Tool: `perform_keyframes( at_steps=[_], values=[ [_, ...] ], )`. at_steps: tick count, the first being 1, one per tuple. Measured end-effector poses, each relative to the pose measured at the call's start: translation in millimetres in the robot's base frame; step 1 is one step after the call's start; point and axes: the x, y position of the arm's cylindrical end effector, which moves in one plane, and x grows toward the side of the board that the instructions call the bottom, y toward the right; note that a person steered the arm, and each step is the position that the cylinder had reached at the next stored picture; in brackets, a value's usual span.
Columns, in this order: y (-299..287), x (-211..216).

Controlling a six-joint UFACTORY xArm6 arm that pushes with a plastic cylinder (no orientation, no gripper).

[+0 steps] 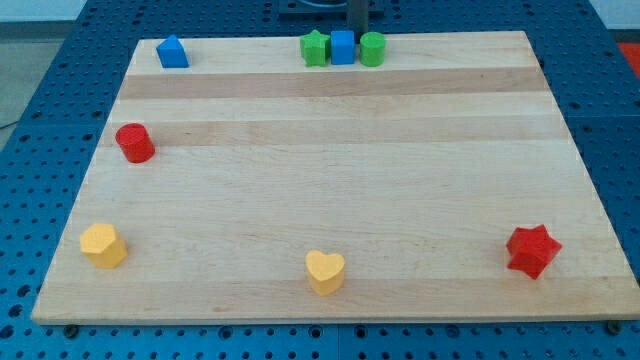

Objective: Point your arm at the blue triangle

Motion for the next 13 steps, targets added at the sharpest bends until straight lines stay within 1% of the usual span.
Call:
perform_keyframes(
  at_steps=[2,3,4,5,6,7,8,9,10,11,12,13],
  values=[
    [19.0,-0.8],
    [57.5,-0.4],
    [153.7,-0.9],
    [226.0,23.4],
    [206.7,66.3],
    [89.2,100.3],
    [-52.3,109.6],
    [-200.1,109.7],
    [-332.1,109.7],
    [-339.0,107.4],
    [-339.0,84.8],
    [-339.4,33.0]
  ],
)
